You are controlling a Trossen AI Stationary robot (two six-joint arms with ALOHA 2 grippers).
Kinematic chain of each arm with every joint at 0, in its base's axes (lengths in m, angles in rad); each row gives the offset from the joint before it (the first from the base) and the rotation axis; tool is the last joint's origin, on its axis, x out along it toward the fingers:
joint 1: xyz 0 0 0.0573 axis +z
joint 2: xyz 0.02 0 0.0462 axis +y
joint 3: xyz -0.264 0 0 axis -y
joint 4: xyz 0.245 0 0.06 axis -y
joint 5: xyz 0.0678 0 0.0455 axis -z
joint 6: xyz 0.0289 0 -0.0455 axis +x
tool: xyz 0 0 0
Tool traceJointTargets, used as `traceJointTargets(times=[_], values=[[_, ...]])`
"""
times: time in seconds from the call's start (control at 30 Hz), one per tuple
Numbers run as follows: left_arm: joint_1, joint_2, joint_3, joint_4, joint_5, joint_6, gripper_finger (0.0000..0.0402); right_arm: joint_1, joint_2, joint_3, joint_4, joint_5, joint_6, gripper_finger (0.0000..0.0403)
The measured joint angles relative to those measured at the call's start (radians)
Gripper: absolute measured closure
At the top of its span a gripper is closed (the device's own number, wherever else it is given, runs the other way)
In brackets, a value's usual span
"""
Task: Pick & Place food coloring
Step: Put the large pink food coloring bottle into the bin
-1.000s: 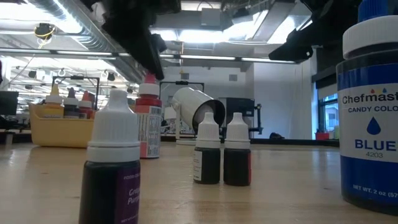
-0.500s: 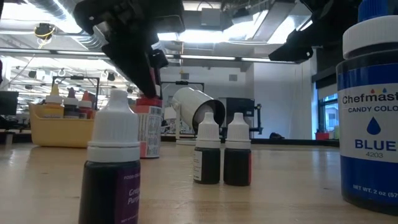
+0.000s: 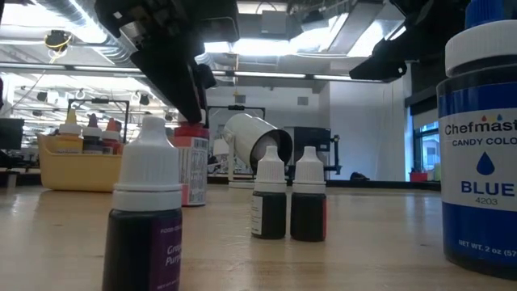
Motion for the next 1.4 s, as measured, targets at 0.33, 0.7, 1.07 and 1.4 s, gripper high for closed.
traceJointTargets(times=[0.33,0.7,1.07,1.4], values=[[0.0,-0.001,0.0,-0.004,-0.002,0.044,0.0278,0.0,0.0,0.0,0.0,0.0,-0.001,0.0086],[0.0,-0.013,-0.002,-0.016,-0.046,-0.014,0.0285,0.0,0.0,0.0,-0.001,0.0,-0.005,0.0086],[0.005,-0.273,-0.002,-0.182,-0.201,-0.228,0.0285,0.0,0.0,0.0,-0.009,0.002,-0.005,0.0086],[0.017,-0.466,-0.001,-0.495,-0.537,-0.498,0.0284,0.0,0.0,0.0,-0.011,0.003,-0.005,0.0086]])
